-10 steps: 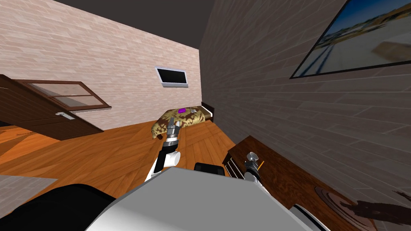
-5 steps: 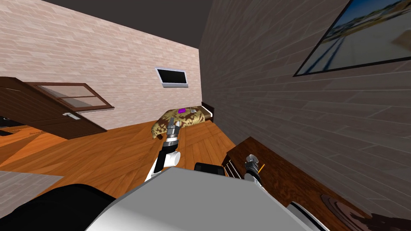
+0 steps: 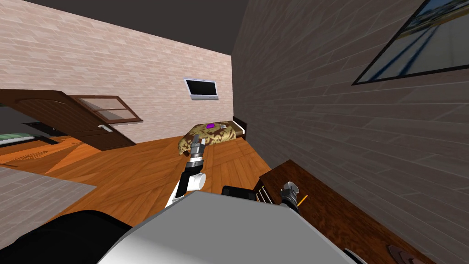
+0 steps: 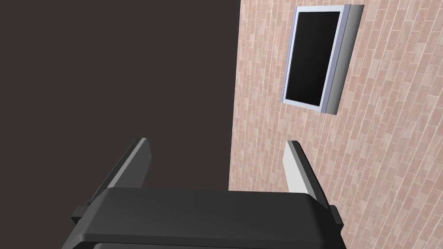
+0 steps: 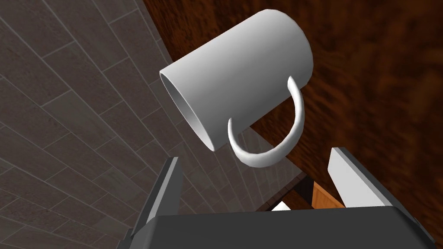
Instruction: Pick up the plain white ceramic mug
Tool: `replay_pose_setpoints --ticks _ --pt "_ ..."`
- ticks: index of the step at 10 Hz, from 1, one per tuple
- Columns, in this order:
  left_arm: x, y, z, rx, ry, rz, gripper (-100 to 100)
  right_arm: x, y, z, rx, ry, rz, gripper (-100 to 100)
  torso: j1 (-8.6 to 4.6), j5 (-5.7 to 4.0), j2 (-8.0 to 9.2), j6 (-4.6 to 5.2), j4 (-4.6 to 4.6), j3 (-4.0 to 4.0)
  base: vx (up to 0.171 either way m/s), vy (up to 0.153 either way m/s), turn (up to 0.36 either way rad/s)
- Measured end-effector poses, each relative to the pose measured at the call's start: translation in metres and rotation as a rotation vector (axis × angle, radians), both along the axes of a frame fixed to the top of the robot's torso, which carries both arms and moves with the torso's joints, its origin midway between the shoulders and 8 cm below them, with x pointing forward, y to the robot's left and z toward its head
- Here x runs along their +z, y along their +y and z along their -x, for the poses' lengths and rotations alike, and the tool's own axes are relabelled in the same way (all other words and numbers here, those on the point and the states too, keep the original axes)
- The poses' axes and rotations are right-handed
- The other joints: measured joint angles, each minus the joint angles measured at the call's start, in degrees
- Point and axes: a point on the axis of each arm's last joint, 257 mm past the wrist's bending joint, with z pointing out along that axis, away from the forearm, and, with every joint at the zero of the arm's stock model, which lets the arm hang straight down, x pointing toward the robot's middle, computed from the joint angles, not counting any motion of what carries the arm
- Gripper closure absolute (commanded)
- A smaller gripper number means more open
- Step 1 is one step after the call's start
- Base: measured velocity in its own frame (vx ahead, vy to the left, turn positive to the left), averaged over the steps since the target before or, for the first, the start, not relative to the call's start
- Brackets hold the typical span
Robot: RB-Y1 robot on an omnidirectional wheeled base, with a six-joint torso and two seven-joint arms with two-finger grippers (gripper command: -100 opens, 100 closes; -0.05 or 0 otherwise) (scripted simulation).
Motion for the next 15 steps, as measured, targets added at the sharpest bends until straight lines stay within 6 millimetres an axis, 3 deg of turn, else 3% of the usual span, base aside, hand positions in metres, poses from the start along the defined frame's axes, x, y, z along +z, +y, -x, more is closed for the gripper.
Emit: replay_pose_setpoints --ticks 4,8,9,13,14,15 --pt "0.000 0.000 0.000 0.000 0.000 0.000 0 0.000 0.002 0.018 -0.036 -0.007 0.000 -100 0.13 0.03 0.01 0.00 0.00 0.00 0.014 -0.033 0.083" --pt "0.000 0.000 0.000 0.000 0.000 0.000 0 0.002 0.004 0.055 -0.108 -0.005 0.004 -100 0.03 0.01 0.16 0.02 0.03 0.09 -0.009 -0.049 0.131" --pt "0.000 0.000 0.000 0.000 0.000 0.000 0 0.002 0.004 0.056 -0.109 -0.003 0.008 100 0.13 0.02 0.10 0.02 0.03 0.06 0.000 0.000 0.000" --pt "0.000 0.000 0.000 0.000 0.000 0.000 0 0.002 0.004 0.056 -0.109 -0.003 0.007 100 0.21 0.05 0.03 0.03 0.01 0.02 0.000 0.000 0.000" --pt "0.000 0.000 0.000 0.000 0.000 0.000 0 0.002 0.004 0.056 -0.109 -0.003 0.007 0 0.21 0.05 0.03 0.02 0.01 0.02 0.000 0.000 0.000" --pt "0.000 0.000 0.000 0.000 0.000 0.000 0 0.002 0.004 0.056 -0.109 -0.003 0.007 100 0.21 0.05 0.03 0.02 0.01 0.02 0.024 0.025 -0.081"
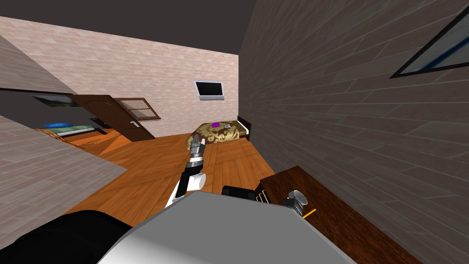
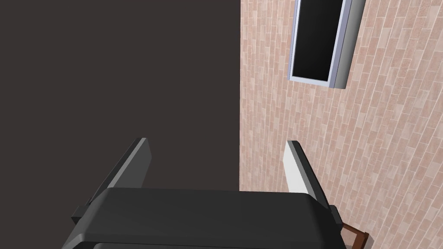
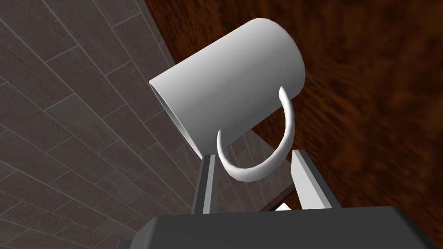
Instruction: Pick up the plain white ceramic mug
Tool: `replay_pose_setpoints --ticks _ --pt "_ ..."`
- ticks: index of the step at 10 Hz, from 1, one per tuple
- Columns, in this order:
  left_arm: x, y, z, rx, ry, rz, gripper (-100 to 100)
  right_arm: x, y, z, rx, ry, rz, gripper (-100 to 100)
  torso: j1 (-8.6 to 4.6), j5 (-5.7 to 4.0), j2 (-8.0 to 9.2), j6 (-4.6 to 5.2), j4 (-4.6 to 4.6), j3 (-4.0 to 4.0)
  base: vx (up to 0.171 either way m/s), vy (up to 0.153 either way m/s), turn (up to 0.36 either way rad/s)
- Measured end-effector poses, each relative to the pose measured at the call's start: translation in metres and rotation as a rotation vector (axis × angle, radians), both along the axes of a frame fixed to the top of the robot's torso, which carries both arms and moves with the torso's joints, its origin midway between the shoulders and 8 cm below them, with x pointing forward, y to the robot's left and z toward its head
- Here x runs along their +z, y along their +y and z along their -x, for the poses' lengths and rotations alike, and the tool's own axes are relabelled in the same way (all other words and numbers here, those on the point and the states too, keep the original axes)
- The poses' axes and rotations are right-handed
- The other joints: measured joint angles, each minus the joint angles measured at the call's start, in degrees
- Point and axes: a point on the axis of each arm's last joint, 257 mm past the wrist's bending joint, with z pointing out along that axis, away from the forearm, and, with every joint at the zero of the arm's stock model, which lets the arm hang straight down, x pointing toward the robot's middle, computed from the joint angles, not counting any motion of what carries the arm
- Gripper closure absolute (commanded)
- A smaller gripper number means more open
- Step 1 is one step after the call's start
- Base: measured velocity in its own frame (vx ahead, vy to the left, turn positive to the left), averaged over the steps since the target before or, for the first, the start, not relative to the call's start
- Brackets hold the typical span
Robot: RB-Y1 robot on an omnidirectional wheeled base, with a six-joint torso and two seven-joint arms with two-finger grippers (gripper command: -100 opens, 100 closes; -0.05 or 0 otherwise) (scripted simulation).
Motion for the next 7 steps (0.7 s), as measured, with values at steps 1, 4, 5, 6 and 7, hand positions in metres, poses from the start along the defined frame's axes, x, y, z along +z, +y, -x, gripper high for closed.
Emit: replay_pose_setpoints --ticks 1,4,5,6,7 --pt "0.000 0.000 0.000 0.000 0.000 0.000 0 0.000 0.000 -0.003 0.006 -0.001 0.001 100 0.09 0.01 -0.08 0.01 -0.01 -0.04 0.046 0.052 -0.175" --pt "0.000 0.000 0.000 0.000 0.000 0.000 0 -0.001 0.000 -0.022 0.039 -0.006 -0.002 100 0.08 0.03 -0.04 0.02 -0.02 -0.03 -0.002 0.026 -0.125" --pt "0.000 0.000 0.000 0.000 0.000 0.000 0 0.000 0.000 -0.029 0.055 -0.007 -0.003 100 0.12 0.04 0.06 0.04 -0.01 0.02 -0.027 0.036 -0.071" --pt "0.000 0.000 0.000 0.000 0.000 0.000 0 -0.001 0.000 -0.033 0.062 -0.005 -0.004 100 0.14 0.02 0.08 -0.01 0.00 0.04 -0.027 0.045 -0.100" --pt "0.000 0.000 0.000 0.000 0.000 0.000 0 -0.001 -0.001 -0.039 0.074 -0.005 -0.004 100 0.18 0.04 0.08 0.01 0.00 0.04 -0.012 0.038 -0.051"
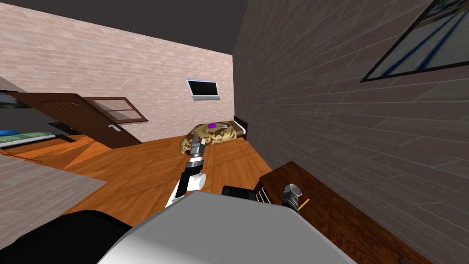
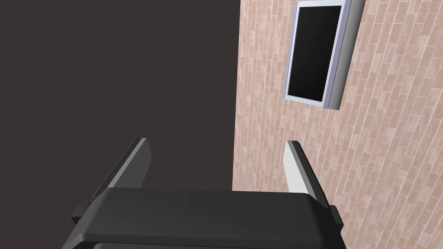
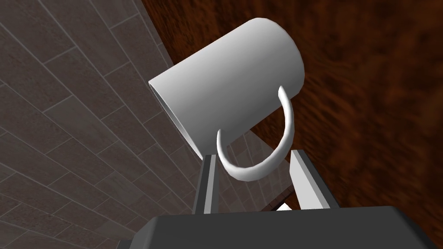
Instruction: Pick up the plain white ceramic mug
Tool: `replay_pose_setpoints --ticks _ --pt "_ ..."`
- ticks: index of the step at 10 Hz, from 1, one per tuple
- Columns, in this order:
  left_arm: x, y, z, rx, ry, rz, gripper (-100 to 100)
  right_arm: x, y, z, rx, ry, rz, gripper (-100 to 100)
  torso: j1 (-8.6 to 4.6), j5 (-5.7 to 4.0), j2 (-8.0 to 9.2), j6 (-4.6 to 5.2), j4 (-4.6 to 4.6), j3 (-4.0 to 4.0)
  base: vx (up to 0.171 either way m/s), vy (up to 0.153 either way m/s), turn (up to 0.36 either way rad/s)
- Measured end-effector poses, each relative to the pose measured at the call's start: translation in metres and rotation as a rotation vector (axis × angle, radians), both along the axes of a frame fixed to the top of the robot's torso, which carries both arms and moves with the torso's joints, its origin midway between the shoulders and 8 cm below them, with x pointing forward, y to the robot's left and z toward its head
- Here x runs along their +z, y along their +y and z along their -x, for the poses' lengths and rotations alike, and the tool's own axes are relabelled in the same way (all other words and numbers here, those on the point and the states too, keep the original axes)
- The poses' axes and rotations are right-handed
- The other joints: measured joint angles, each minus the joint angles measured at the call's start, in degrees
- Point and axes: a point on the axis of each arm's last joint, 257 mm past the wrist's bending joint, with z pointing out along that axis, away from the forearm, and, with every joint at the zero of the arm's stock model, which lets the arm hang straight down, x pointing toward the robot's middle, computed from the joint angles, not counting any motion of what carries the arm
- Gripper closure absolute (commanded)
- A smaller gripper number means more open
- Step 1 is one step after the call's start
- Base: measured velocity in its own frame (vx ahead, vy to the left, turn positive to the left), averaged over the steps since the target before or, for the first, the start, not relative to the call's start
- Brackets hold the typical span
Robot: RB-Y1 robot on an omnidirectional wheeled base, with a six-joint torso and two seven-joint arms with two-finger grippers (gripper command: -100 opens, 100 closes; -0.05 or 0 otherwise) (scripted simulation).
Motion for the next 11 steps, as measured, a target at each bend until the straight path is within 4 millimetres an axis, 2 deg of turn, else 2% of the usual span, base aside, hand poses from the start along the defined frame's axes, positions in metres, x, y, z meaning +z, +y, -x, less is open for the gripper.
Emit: replay_pose_setpoints --ticks 4,5,10,11 --pt "0.000 0.000 0.000 0.000 0.000 0.000 0 0.002 -0.002 -0.025 0.043 0.001 -0.002 100 0.04 0.00 -0.04 -0.04 0.00 -0.01 -0.011 0.039 -0.084" --pt "0.000 0.000 0.000 0.000 0.000 0.000 0 0.000 -0.002 -0.025 0.043 0.003 -0.004 100 -0.05 0.00 -0.06 -0.03 -0.01 -0.03 -0.009 0.023 -0.092" --pt "0.000 0.000 0.000 0.000 0.000 0.000 0 0.003 -0.008 -0.047 0.082 0.015 -0.002 100 0.02 0.03 -0.05 -0.02 0.00 -0.02 -0.015 0.037 -0.087" --pt "0.000 0.000 0.000 0.000 0.000 0.000 0 0.002 -0.008 -0.047 0.082 0.016 -0.003 0 -0.05 0.01 -0.07 -0.02 0.01 -0.03 0.000 0.000 0.000"
